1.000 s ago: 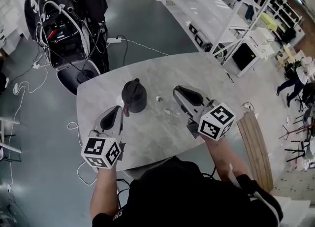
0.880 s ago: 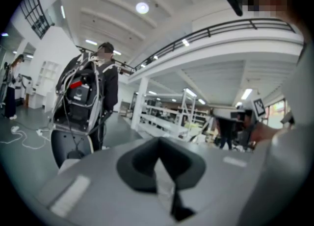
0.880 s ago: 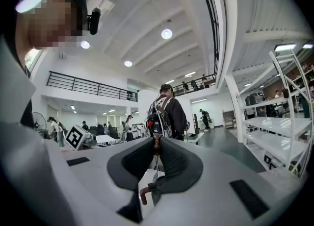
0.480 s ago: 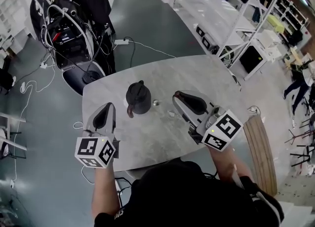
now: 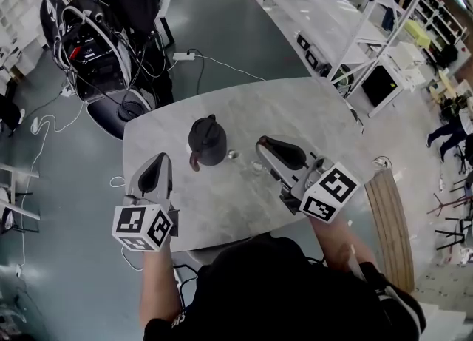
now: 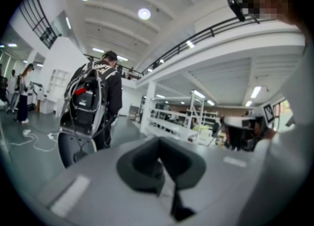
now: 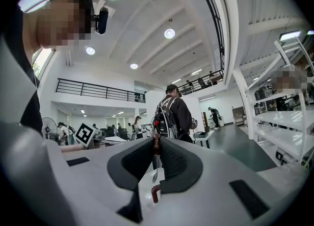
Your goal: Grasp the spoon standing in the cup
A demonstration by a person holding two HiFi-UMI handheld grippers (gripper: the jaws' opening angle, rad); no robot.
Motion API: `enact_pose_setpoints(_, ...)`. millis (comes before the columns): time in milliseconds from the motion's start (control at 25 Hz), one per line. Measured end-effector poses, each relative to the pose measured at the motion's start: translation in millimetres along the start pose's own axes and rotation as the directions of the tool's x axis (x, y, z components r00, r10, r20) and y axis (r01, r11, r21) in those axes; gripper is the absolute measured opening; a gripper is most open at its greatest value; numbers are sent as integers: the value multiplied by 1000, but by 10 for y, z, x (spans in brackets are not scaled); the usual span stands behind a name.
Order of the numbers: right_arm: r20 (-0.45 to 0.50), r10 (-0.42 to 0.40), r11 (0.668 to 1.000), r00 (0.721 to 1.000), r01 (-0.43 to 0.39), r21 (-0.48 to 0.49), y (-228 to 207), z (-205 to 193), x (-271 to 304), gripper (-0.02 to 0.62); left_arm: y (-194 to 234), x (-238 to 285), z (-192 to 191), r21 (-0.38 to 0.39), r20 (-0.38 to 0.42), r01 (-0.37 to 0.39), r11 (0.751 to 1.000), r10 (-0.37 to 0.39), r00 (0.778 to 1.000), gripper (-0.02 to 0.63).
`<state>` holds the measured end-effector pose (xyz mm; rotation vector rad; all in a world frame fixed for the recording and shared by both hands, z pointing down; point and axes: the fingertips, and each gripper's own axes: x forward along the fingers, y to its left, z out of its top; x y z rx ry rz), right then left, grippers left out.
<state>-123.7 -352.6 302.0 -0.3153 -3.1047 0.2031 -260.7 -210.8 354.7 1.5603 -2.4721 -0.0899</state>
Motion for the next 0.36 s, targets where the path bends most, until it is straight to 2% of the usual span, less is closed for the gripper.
enact_pose_setpoints(360, 0, 17, 1000, 1000, -17, 4, 43, 20, 16, 35, -2, -14, 30, 0, 1, -2, 1000, 2, 1000, 9)
